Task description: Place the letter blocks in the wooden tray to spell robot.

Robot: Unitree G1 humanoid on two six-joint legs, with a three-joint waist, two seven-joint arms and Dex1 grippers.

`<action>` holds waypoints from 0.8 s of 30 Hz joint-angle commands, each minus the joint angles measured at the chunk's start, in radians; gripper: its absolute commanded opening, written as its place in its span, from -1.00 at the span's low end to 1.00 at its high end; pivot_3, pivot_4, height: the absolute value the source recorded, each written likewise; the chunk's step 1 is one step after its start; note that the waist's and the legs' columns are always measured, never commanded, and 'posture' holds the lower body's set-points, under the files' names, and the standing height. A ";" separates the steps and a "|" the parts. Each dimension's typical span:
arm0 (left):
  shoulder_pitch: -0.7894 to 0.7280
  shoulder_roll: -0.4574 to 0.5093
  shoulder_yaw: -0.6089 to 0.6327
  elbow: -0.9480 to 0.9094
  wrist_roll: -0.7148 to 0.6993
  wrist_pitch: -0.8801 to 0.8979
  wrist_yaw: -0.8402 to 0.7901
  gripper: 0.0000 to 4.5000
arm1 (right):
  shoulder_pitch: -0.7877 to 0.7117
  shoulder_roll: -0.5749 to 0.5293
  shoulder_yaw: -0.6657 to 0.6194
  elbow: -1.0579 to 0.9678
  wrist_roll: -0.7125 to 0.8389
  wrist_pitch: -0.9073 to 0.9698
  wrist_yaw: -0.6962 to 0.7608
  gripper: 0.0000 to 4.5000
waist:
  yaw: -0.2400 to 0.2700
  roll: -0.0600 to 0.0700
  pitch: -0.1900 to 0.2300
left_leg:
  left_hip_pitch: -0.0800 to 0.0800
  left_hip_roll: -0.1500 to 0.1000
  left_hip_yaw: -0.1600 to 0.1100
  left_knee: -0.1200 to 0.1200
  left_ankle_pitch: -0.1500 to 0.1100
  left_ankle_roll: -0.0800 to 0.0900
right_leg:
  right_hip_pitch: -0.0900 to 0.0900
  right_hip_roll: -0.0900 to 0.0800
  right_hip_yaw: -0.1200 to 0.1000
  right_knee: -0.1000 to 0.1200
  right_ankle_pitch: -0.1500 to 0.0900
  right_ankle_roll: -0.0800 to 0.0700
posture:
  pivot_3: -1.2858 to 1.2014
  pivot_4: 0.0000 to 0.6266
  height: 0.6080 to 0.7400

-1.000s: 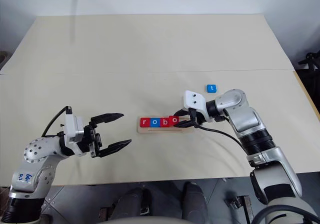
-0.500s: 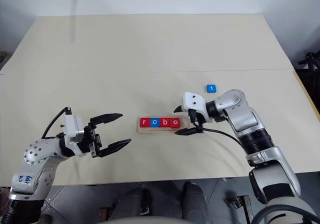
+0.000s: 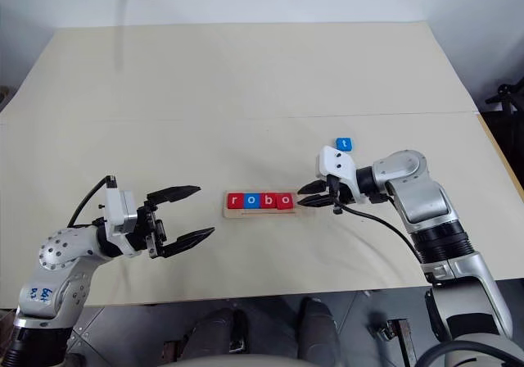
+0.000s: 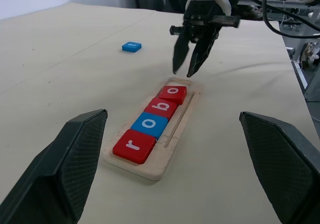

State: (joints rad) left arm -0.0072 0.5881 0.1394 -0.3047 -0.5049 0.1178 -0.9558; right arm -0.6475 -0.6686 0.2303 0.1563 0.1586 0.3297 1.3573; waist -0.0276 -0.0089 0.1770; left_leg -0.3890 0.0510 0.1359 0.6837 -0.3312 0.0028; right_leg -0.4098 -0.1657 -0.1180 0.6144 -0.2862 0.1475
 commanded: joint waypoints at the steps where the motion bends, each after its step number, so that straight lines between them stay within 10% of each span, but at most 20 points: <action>1: -0.012 -0.005 0.006 -0.014 -0.013 -0.015 -0.003 1.00 | 0.015 -0.013 0.003 -0.051 0.003 0.024 -0.009 -0.99 | 0.002 0.000 0.000 | 0.000 0.000 0.000 0.000 0.000 0.000 | 0.000 0.000 0.000 0.000 0.000 0.000 | 0.03 -0.52 1.00; 24: 0.014 -0.006 0.014 -0.032 -0.017 -0.010 0.013 1.00 | 0.042 -0.030 -0.014 -0.080 0.029 0.049 -0.015 -0.99 | 0.003 0.000 0.000 | 0.000 0.000 0.000 0.000 0.000 0.000 | 0.000 0.000 0.000 0.000 0.000 0.000 | 0.03 -0.52 1.00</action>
State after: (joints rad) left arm 0.0036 0.5817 0.1397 -0.3040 -0.5049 0.1182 -0.9408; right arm -0.6142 -0.6731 0.2624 0.1153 0.1606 0.3784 1.3364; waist -0.0244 -0.0089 0.1770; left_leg -0.3890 0.0509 0.1357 0.6838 -0.3312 0.0029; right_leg -0.4095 -0.1657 -0.1181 0.6140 -0.2862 0.1475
